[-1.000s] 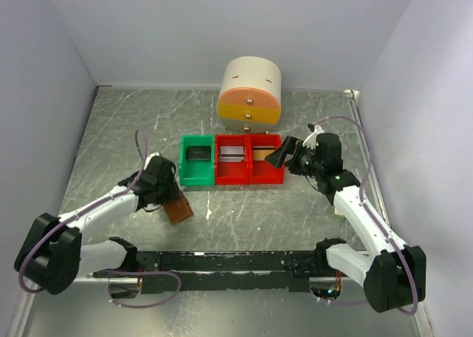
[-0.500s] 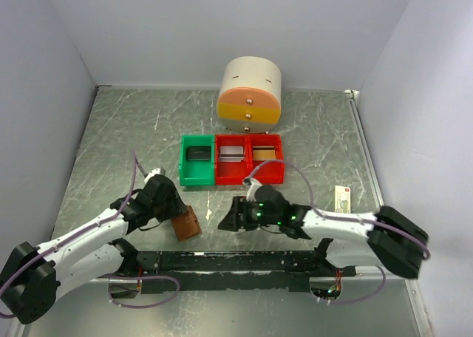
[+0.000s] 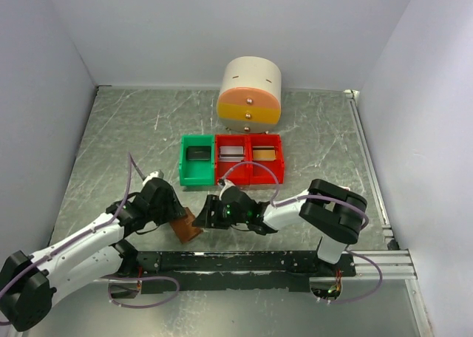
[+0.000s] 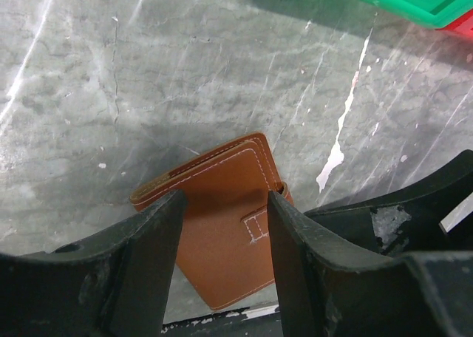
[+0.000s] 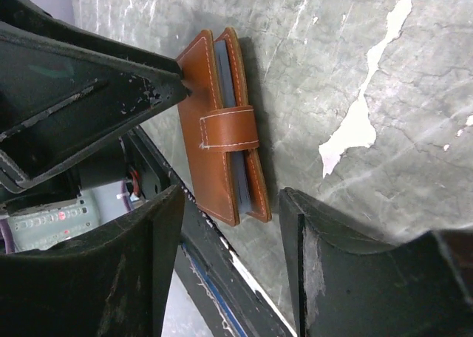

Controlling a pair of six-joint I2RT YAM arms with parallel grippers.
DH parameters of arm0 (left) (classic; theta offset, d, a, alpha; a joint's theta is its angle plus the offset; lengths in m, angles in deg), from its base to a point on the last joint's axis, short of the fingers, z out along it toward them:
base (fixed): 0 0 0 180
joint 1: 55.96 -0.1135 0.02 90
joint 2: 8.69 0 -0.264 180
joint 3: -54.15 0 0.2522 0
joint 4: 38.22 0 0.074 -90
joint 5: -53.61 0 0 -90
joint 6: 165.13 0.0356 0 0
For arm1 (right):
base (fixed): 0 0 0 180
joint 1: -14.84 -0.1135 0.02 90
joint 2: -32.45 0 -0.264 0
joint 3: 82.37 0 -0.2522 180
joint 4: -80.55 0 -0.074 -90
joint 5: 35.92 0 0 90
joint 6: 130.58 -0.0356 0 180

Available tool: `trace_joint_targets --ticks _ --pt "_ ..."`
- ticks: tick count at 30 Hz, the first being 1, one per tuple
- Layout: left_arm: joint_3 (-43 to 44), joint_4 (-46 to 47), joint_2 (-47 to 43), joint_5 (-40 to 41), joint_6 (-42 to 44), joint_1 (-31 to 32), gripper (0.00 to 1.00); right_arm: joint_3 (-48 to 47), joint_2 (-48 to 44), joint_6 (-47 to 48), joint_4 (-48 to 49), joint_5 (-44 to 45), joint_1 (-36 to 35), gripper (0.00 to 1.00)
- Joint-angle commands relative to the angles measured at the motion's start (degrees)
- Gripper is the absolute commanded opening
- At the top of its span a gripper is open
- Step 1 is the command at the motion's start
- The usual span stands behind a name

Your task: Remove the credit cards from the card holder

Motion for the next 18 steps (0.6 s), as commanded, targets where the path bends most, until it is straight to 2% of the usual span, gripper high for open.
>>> trace_joint_targets --ticks 1,5,10,14,16,18 --pt "-0.6 -5.1 -1.5 -0.2 0.0 0.5 0.61 -0.9 2.0 -2.4 1.9 1.8 -0.6 0.54" --pt "-1.4 -4.7 -2.2 -0.6 -0.1 0.5 0.61 -0.5 3.8 -4.0 3.1 0.7 -1.0 0.52" --pt "-2.1 -3.9 -2.2 -1.1 0.0 0.6 0.61 0.2 5.4 -4.7 5.6 0.3 -1.3 0.44" --pt "-1.9 -3.7 -2.4 -0.9 0.2 0.5 0.61 0.2 4.7 -5.2 6.7 1.1 -1.3 0.26" --pt "-1.5 -3.2 -2.3 -1.0 0.5 0.6 0.61 0.2 3.5 -4.7 6.2 2.2 -1.3 0.22" --pt "-0.9 -2.7 -1.9 -1.3 1.3 0.6 0.62 0.1 2.1 -3.5 5.4 3.4 -1.3 0.09"
